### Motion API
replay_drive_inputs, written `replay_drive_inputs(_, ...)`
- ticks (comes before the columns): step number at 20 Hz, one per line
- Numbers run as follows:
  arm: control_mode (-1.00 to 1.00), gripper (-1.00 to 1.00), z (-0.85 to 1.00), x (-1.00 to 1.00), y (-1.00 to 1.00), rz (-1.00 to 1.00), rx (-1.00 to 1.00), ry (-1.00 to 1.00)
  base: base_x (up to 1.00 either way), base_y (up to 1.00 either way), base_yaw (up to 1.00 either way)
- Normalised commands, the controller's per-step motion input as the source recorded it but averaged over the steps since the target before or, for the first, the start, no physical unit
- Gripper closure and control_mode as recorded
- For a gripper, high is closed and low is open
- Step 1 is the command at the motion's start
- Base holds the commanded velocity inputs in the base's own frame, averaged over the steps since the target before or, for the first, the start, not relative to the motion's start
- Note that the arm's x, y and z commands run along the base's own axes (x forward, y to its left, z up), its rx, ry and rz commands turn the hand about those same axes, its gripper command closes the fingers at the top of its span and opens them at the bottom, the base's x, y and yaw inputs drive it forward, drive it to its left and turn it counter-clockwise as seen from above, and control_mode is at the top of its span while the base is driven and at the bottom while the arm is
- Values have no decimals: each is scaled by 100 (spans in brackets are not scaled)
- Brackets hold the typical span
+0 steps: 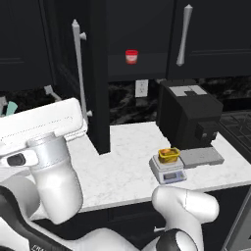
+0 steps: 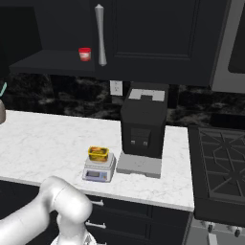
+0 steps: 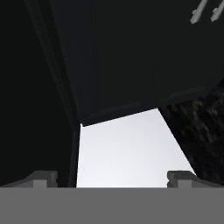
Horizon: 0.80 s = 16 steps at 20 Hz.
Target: Pick the canned food and place it on the digital scale for weighing, and close the cabinet.
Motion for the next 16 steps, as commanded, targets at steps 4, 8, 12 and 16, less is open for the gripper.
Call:
replay_drive_inputs(4, -100, -100, 0, 95, -60, 5, 18, 32, 0, 0, 0)
replay_drive_inputs(8, -100, -100, 0, 100, -60, 5, 16, 39, 0, 0, 0)
replay_drive_inputs(12, -100, -100, 0, 100, -36, 0, 7, 34, 0, 0, 0)
replay_drive_inputs(16, -100, -100, 0, 100, -54, 2, 10, 23, 0, 0, 0)
